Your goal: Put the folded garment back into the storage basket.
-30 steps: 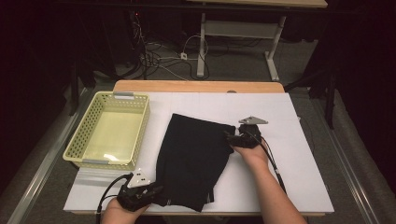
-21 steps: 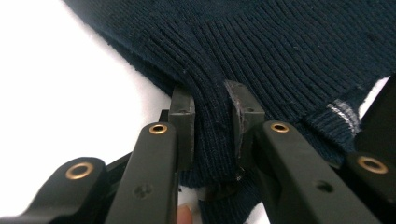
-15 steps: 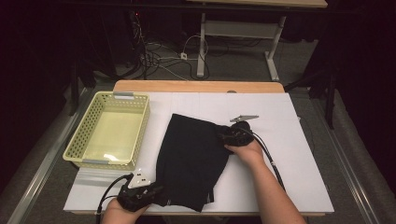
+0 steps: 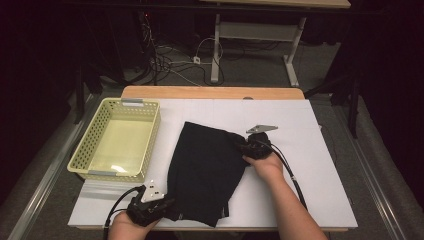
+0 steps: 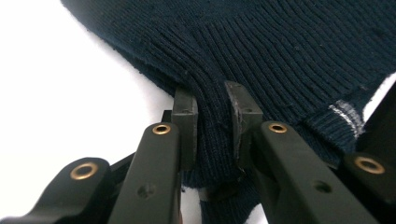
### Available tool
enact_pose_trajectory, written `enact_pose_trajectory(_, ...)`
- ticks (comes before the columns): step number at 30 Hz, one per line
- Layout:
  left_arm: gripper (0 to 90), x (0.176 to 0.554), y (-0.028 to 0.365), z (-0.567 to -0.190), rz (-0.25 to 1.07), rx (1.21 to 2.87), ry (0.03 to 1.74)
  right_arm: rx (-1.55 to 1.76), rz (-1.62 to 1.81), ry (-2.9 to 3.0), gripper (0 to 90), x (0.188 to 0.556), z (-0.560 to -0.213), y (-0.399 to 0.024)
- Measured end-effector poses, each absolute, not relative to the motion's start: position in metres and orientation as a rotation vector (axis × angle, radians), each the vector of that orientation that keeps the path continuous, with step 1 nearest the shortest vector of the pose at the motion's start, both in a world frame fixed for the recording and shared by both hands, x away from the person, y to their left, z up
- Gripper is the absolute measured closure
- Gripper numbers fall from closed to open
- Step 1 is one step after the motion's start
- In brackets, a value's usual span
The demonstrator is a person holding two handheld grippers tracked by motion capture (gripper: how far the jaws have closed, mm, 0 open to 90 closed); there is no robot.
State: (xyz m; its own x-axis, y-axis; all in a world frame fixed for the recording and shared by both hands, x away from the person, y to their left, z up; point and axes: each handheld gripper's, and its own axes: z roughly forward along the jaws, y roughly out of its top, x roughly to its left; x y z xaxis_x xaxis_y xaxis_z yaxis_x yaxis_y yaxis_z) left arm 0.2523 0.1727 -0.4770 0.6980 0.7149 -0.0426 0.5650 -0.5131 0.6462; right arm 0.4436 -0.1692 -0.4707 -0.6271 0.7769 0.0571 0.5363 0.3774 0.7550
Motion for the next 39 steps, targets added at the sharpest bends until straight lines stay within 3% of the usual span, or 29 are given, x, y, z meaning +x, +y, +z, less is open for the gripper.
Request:
enact_pose_trajectory(6, 75.9, 0.262, 0.175, -0.465, 0.249, 2.302, 0.975, 1.125, 1.112, 2.311, 80.1, 0.439, -0.462, -0.169)
enact_pose_trajectory(19, 76.9, 0.292, 0.171, -0.43, 0.31, 2.459, 0.984, 1.065, 1.158, 2.216, 81.0, 0.441, -0.436, -0.163)
enact_pose_trajectory(39, 77.0, 0.323, 0.169, -0.438, 0.068, 2.575, 1.058, 1.136, 1.079, 2.244, 80.5, 0.45, -0.471, -0.164)
